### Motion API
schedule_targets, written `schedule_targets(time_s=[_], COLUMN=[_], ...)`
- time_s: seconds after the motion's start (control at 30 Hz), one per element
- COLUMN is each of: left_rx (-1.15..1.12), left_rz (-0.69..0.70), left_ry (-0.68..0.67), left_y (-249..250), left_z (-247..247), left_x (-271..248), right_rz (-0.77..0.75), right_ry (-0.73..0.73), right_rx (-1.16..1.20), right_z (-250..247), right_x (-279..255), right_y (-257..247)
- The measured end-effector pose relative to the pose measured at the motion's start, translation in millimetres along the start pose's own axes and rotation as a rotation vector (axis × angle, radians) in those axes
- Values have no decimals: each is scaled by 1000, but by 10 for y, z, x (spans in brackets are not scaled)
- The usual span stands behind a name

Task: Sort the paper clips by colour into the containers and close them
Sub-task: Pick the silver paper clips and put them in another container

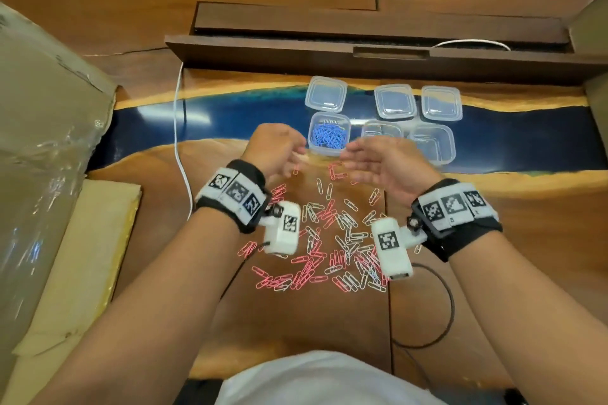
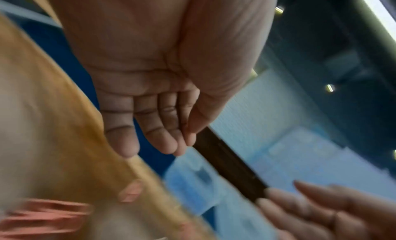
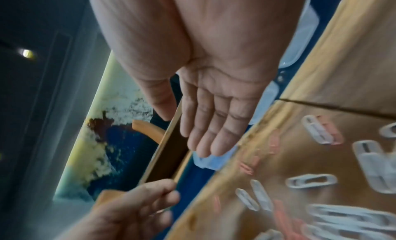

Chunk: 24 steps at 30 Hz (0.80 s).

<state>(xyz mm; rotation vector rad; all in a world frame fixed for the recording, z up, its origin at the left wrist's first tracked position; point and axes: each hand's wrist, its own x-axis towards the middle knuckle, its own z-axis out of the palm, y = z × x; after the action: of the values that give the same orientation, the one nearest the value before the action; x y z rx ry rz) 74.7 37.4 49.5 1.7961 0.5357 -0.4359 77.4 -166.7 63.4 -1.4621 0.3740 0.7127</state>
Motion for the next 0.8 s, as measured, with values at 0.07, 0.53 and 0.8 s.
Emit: schedule_targets(time_s=[0.07, 0.53, 0.8], left_rx=[352, 809, 897], left_rz=[95, 422, 307], left_ry=[46, 78, -5], left_y=[-303, -1083, -1025], left_z=[-86, 89, 103], left_x=[-80, -341, -209], right_rz=[1, -335, -101], right_ry=[29, 267, 192], right_rx=[-221, -1282, -1243], right_z=[12, 670, 772], right_x=[-112, 64, 171], right_y=[212, 1010, 996])
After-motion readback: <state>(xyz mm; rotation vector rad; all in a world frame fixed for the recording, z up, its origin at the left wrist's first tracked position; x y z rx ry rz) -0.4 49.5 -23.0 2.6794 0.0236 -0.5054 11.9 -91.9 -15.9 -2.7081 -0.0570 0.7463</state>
